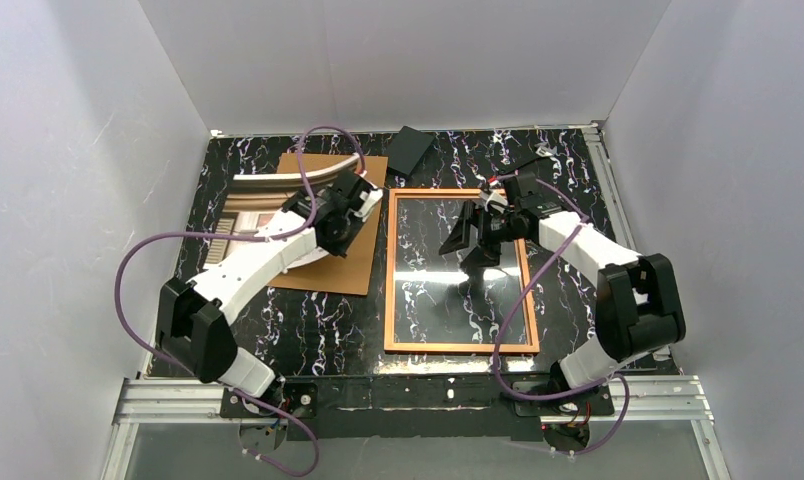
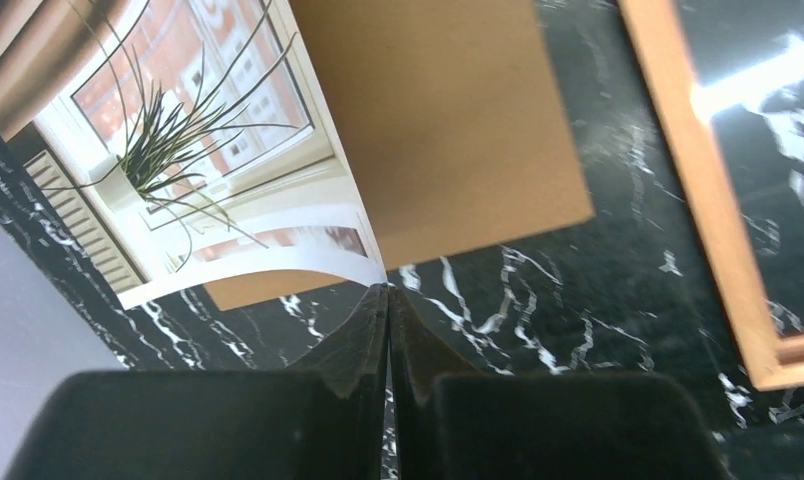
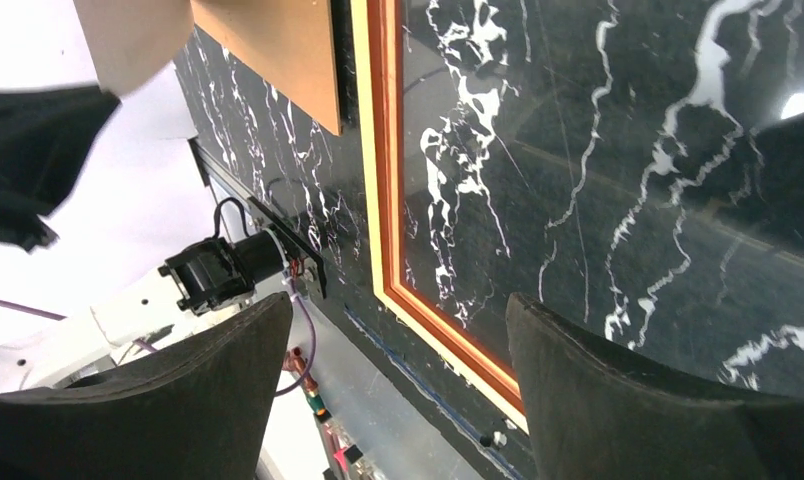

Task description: Put the photo into the frame

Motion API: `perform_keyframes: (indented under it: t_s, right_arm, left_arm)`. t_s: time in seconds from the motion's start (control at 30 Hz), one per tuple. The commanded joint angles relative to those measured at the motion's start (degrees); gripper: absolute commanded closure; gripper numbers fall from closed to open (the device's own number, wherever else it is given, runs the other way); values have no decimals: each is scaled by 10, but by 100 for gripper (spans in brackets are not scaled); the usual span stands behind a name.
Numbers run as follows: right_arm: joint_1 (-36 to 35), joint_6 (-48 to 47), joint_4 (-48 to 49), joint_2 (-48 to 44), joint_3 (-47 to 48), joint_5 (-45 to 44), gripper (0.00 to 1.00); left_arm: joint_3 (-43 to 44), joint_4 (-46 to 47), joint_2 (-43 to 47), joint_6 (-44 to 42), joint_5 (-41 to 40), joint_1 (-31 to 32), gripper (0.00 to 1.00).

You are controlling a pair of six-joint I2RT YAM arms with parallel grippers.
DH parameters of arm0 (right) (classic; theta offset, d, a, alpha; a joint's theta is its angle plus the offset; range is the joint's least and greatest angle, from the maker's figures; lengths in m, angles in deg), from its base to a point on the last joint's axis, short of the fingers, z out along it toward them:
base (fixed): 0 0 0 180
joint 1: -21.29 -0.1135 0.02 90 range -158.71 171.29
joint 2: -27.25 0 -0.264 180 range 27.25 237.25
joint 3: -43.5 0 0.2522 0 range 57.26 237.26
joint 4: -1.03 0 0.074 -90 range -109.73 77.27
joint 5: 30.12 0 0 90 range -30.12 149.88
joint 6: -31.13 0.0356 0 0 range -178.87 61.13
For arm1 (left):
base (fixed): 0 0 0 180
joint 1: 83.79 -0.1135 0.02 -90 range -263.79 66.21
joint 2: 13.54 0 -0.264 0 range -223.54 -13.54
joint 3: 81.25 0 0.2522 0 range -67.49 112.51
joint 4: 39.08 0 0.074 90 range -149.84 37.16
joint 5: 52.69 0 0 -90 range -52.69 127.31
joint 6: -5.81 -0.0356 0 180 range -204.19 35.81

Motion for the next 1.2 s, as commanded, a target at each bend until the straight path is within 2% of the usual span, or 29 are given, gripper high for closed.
perform_keyframes:
  t_s: [0.0,0.17,0.3,0.47,0.5,0.53,0.57,0.6,0.63,0.67,0.8,0.97,1.17]
  right_arm:
    - [27,-15,-14,-57,-23,3,10]
    - [54,-20,-16,-111,-65,1,3]
    - [64,-20,-11,-128,-101,15,2]
    - [76,-12,10,-143,-150,32,2]
    - [79,-13,9,-144,-155,31,2]
    - [81,-16,9,-144,-159,30,2]
    - [83,-18,9,-145,-161,30,2]
    - [85,-19,9,-146,-165,29,2]
    - [86,-20,10,-146,-168,28,2]
    - [85,-20,11,-145,-172,27,2]
    - [85,-14,32,-136,-191,33,2]
    - [80,26,93,-113,-215,60,2]
    - [36,62,135,-79,-192,55,3]
  left_arm:
    - [-21,-81,33,67,-31,74,100]
    - [-39,-91,28,123,-92,178,100]
    - [-43,-90,-7,173,-142,267,100]
    - [-9,-94,-81,190,-221,367,100]
    - [-1,-96,-95,191,-230,380,95]
    - [10,-103,-106,197,-235,393,75]
    - [19,-111,-116,205,-235,398,60]
    - [26,-117,-121,210,-236,405,31]
    - [30,-119,-124,217,-241,409,19]
    - [30,-122,-123,222,-241,411,14]
    - [18,-125,-91,237,-221,410,6]
    - [-31,-123,-23,272,-180,383,6]
    - [-142,-90,86,311,-102,314,7]
